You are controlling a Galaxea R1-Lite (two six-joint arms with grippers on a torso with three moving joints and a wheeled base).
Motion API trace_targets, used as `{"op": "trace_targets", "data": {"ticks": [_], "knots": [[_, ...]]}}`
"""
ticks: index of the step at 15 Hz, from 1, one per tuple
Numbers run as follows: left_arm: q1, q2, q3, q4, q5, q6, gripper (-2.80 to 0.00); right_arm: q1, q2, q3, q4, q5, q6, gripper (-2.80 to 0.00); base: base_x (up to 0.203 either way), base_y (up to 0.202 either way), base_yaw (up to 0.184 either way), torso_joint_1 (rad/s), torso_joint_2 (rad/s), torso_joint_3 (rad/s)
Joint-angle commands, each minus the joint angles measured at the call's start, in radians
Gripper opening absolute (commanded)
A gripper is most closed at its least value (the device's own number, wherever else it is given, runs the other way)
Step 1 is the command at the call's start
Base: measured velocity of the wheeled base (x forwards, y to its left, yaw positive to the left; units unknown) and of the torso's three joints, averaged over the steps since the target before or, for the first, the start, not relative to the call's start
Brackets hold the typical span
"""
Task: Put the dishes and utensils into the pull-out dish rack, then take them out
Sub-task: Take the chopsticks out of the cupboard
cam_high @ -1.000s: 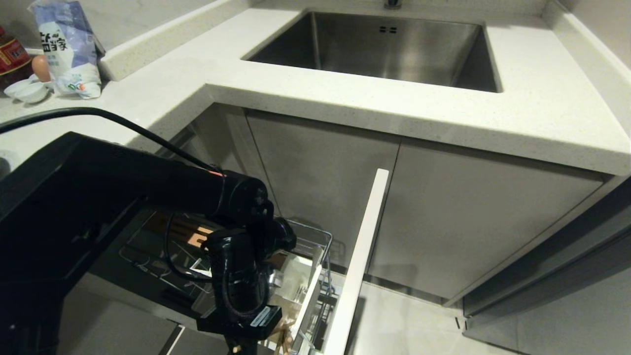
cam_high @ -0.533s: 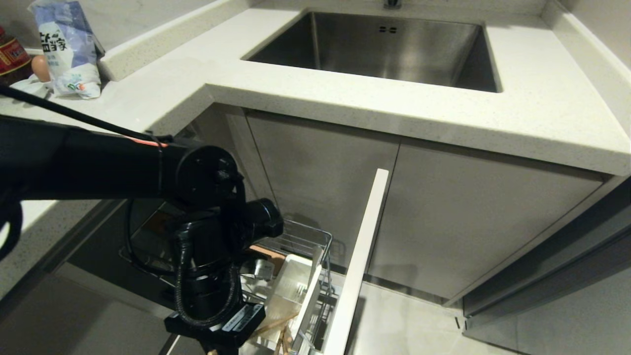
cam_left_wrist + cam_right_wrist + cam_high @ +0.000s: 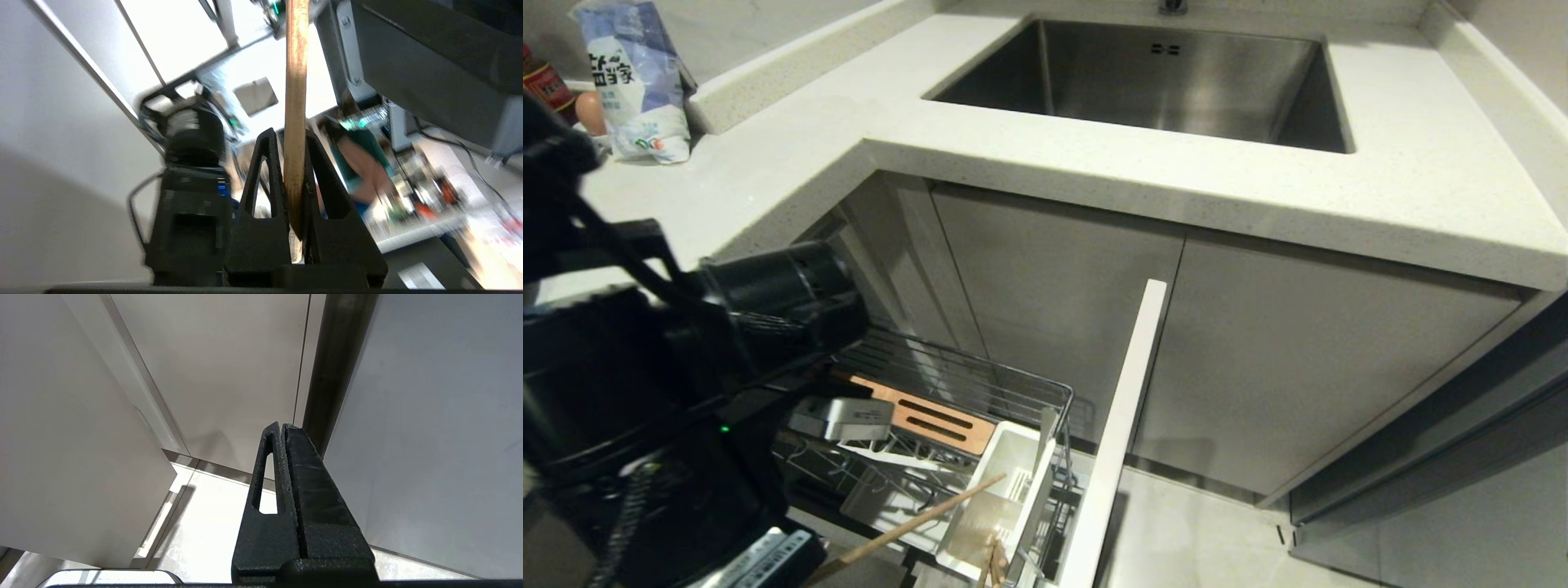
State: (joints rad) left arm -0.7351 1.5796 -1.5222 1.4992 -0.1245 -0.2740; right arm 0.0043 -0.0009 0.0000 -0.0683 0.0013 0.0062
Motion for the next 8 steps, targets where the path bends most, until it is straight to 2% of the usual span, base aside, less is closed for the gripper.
{"op": "trace_targets", "data": {"ticks": [1, 3, 6, 7, 8], "knots": [[-0.009, -0.172, -0.027, 0.011, 0.053, -0.001, -2.8, 0.0, -0.001, 0.023, -0.001, 0.0, 0.0, -2.8, 0.0, 0.0, 0.0, 0.0, 0.0, 0.0], [-0.02, -0.295, -0.072, 0.015, 0.096, 0.008, -2.8, 0.0, -0.001, 0.023, -0.001, 0.0, 0.0, -2.8, 0.0, 0.0, 0.0, 0.0, 0.0, 0.0], [-0.016, -0.474, -0.17, -0.025, 0.124, 0.061, -2.8, 0.0, -0.001, 0.023, -0.001, 0.0, 0.0, -2.8, 0.0, 0.0, 0.0, 0.0, 0.0, 0.0], [0.006, -0.527, -0.194, -0.061, 0.124, 0.081, -2.8, 0.0, -0.001, 0.023, -0.001, 0.0, 0.0, -2.8, 0.0, 0.0, 0.0, 0.0, 0.0, 0.0], [0.061, -0.578, -0.208, -0.124, 0.122, 0.111, -2.8, 0.0, -0.001, 0.023, -0.001, 0.0, 0.0, -2.8, 0.0, 0.0, 0.0, 0.0, 0.0, 0.0]]}}
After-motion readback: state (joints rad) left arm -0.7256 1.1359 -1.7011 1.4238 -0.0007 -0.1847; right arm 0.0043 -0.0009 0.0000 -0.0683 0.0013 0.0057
